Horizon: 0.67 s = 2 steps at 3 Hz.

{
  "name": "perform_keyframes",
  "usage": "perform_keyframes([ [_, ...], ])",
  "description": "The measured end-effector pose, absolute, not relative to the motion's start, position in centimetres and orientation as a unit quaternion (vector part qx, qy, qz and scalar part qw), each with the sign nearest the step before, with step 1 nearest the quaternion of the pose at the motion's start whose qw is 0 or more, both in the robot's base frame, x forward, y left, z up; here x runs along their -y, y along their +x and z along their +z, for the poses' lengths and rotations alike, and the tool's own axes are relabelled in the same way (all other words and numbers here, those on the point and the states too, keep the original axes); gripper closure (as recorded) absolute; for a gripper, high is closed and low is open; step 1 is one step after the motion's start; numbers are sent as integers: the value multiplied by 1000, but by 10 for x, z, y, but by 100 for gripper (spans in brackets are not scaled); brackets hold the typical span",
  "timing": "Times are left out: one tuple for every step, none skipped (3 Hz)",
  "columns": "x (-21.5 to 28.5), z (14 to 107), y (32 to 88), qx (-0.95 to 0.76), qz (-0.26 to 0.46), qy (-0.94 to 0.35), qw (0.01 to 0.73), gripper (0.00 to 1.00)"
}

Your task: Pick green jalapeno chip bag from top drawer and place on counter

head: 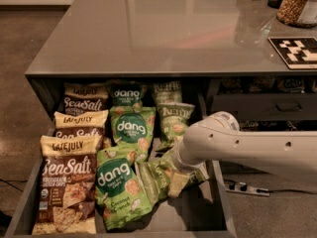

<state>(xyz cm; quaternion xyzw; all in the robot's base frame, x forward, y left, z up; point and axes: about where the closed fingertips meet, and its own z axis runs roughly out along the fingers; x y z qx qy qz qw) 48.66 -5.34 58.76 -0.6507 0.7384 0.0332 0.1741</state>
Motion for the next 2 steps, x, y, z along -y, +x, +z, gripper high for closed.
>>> perform_keyframes([
  [53,587,487,-738,32,-651,174,20],
  [53,587,487,-738,32,-651,174,41],
])
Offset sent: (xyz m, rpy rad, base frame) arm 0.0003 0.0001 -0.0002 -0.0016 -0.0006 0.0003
